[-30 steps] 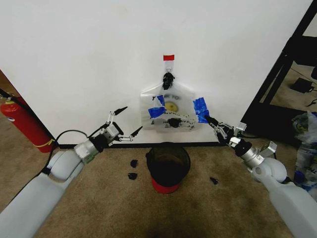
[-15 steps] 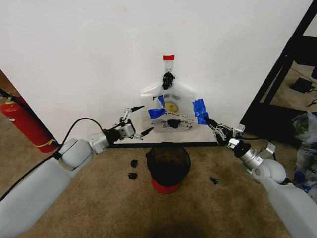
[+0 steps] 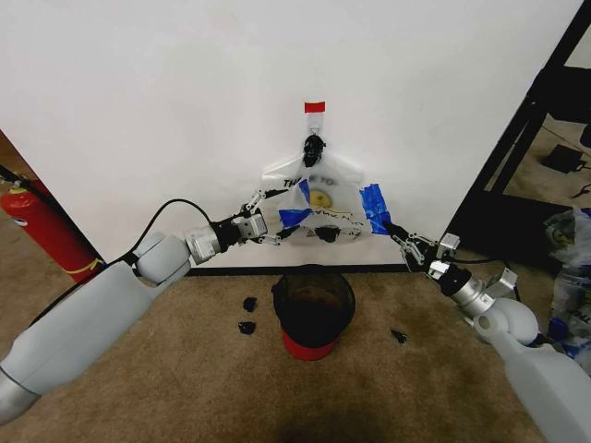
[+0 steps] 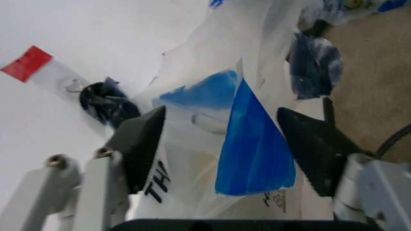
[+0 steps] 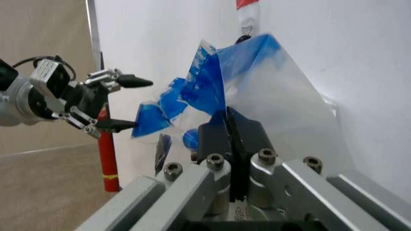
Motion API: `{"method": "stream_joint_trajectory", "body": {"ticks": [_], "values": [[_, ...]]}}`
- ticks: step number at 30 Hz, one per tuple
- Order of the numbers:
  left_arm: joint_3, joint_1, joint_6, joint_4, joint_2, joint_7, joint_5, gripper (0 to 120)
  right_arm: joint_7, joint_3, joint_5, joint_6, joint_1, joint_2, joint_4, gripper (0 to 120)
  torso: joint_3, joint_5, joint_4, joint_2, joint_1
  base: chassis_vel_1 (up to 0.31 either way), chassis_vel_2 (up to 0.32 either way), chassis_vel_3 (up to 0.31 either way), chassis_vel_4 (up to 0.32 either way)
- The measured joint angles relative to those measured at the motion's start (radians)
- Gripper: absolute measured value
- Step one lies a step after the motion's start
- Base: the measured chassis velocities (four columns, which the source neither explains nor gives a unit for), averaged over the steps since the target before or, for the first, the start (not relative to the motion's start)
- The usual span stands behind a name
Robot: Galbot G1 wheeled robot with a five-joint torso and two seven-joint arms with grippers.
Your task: Pick up the garbage bag from the wall and place it over the trash bin.
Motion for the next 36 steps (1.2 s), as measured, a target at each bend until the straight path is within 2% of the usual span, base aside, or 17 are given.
{"method": "stream_joint_trajectory", "body": {"ticks": [2,5,20,24,27,29,33,36], "values": [[0.020,-0.022,-0.002,0.019,0.004,0.016,-0.011,58,-0.002,0.000,0.000,0.000,0.000,0.000,-0.001,0,0.000,0.0001,-0.0002,0.000,0.000,0.000,0.000,0.000,0.000],[0.045,-0.039,-0.004,0.035,0.002,0.041,-0.009,53,-0.006,0.001,0.000,0.002,0.003,0.000,-0.006,0,0.000,0.0000,-0.0002,0.000,0.000,0.000,0.000,0.000,0.000],[0.073,-0.050,-0.027,0.078,-0.019,0.078,0.066,63,-0.004,-0.008,0.002,-0.001,0.012,0.006,0.017,0,0.000,-0.0001,-0.0003,0.000,0.000,0.000,0.000,0.000,0.000],[0.076,-0.058,-0.027,0.084,-0.024,0.078,0.067,54,-0.004,-0.008,0.003,-0.002,0.012,0.006,0.020,0,0.000,0.0000,-0.0003,0.000,0.000,0.000,0.000,0.000,0.000],[0.077,-0.063,-0.027,0.084,-0.024,0.077,0.067,39,-0.004,-0.007,0.003,-0.002,0.012,0.005,0.020,0,0.000,0.0000,-0.0003,0.000,0.000,0.000,0.000,0.000,0.000],[0.077,-0.063,-0.027,0.084,-0.023,0.077,0.067,38,-0.004,-0.007,0.003,-0.002,0.012,0.005,0.020,0,0.000,0.0000,-0.0003,0.000,0.000,0.000,0.000,0.000,0.000],[0.071,-0.063,-0.026,0.077,-0.014,0.075,0.062,18,-0.004,-0.003,0.003,-0.001,0.011,0.003,0.018,0,0.000,0.0000,-0.0002,0.000,0.000,0.000,0.000,0.000,0.000],[0.068,-0.060,-0.026,0.073,-0.012,0.075,0.060,11,-0.004,-0.003,0.003,-0.001,0.011,0.003,0.017,0,0.000,0.0000,-0.0002,0.000,0.000,0.000,0.000,0.000,0.000]]}}
